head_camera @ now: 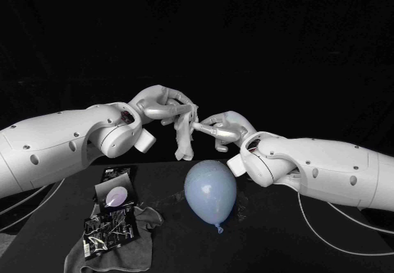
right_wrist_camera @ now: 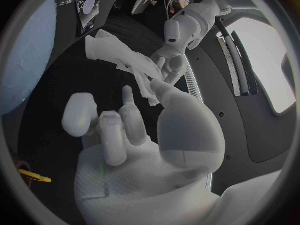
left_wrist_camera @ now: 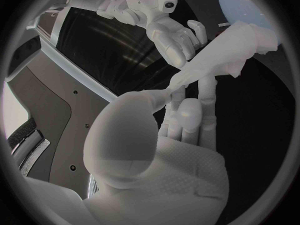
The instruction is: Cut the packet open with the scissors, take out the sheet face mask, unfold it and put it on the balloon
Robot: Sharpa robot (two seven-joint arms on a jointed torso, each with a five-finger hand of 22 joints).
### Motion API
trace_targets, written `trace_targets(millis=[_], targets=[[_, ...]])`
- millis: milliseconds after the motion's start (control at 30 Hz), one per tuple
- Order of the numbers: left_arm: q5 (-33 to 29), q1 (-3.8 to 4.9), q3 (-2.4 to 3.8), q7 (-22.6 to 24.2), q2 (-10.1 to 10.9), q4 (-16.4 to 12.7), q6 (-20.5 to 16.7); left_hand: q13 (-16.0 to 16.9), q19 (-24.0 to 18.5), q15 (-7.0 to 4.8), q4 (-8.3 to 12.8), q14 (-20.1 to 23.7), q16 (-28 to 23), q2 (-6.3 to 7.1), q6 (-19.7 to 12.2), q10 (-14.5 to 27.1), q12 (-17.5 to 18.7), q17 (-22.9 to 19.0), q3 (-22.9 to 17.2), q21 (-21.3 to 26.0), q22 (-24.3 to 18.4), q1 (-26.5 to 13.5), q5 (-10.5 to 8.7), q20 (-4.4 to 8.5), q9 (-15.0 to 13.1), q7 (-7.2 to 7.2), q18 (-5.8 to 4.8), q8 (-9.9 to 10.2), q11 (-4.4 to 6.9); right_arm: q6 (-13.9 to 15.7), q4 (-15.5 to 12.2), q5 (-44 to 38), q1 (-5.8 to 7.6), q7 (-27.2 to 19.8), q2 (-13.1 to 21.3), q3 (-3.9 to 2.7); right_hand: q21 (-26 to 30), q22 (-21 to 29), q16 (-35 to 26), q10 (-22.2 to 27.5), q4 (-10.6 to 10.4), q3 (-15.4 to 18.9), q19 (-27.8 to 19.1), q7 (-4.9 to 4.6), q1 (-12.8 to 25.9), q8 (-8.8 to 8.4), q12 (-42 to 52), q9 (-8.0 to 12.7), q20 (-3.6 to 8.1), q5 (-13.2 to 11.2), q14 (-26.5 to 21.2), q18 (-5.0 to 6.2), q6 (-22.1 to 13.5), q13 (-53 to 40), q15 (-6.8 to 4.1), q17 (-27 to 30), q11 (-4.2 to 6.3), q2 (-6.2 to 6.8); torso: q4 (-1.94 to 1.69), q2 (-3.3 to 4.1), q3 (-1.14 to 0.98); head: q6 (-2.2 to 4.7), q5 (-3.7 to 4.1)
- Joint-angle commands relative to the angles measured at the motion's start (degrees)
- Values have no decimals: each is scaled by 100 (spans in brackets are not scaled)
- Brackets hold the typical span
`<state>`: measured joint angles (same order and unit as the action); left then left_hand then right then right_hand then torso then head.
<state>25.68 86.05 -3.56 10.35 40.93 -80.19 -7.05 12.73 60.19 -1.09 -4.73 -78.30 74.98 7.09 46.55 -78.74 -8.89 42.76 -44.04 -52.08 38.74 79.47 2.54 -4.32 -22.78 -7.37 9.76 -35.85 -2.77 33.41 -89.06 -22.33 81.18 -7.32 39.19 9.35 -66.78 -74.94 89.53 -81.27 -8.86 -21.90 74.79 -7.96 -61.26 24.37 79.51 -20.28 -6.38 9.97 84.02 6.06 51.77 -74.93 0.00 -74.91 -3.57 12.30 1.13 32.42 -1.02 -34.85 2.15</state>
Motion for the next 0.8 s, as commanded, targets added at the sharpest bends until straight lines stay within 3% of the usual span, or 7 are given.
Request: trace_targets(millis=[33,333,500,600,667,800], targets=[[11,5,6,22,-17,-12,39,7,-9,-35,40,-20,37,8,48,13,-23,5,6,-32,7,57,22,49,-581,1,77,-25,14,152,47,-9,-4,120,-60,-4,22,-779,20,-38,9,15,-17,14,-69,-7,42,11,-18,-24,487,-66,-8,-489,30,-1255,-2,-66,-1,3,2,0,2],[12,0,-6,22,-52,3,61,7,-9,-35,40,-20,37,8,48,13,-23,5,6,-32,7,57,22,49,-581,1,77,-25,14,310,88,133,-8,-39,-157,-5,-22,-792,24,-131,88,-31,14,44,-264,33,165,23,-10,51,504,-72,96,-610,12,-1292,24,-179,4,2,-3,-22,-6],[12,-5,-15,20,-65,0,76,7,-9,-35,40,-20,37,8,48,13,-23,5,6,-32,7,57,22,49,-581,1,77,-25,14,373,117,189,-9,-91,-190,-6,-78,-809,29,-192,193,-206,56,93,-473,63,236,39,16,49,527,-82,193,-681,-25,-1343,69,-335,5,-2,-5,-33,0],[12,-6,-18,18,-70,-4,83,7,-9,-35,40,-20,37,8,48,13,-23,5,6,-32,7,57,22,49,-581,1,77,-25,14,390,134,226,-9,-128,-208,-6,-111,-819,32,-247,380,-494,82,150,-765,95,298,44,55,97,538,-86,266,-746,-74,-1368,126,-526,3,-3,-5,-33,1],[12,-7,-19,16,-72,-6,86,16,-8,-37,44,-23,38,10,61,14,-28,2,9,-40,13,58,22,50,-574,2,77,-10,15,389,139,252,-10,-150,-219,-6,-126,-823,33,-270,537,-704,93,164,-879,121,321,45,86,337,545,-91,295,-775,-97,-1383,144,-557,3,-3,-4,-34,0],[12,-7,-21,13,-79,-4,91,16,-8,-37,44,-23,38,10,61,14,-28,2,9,-40,13,58,22,50,-574,2,77,-10,15,395,141,296,-12,-187,-237,-6,-141,-828,34,-286,759,-971,101,160,-975,165,334,29,104,507,552,-96,296,-796,-106,-1400,148,-594,4,0,-4,-43,7]])
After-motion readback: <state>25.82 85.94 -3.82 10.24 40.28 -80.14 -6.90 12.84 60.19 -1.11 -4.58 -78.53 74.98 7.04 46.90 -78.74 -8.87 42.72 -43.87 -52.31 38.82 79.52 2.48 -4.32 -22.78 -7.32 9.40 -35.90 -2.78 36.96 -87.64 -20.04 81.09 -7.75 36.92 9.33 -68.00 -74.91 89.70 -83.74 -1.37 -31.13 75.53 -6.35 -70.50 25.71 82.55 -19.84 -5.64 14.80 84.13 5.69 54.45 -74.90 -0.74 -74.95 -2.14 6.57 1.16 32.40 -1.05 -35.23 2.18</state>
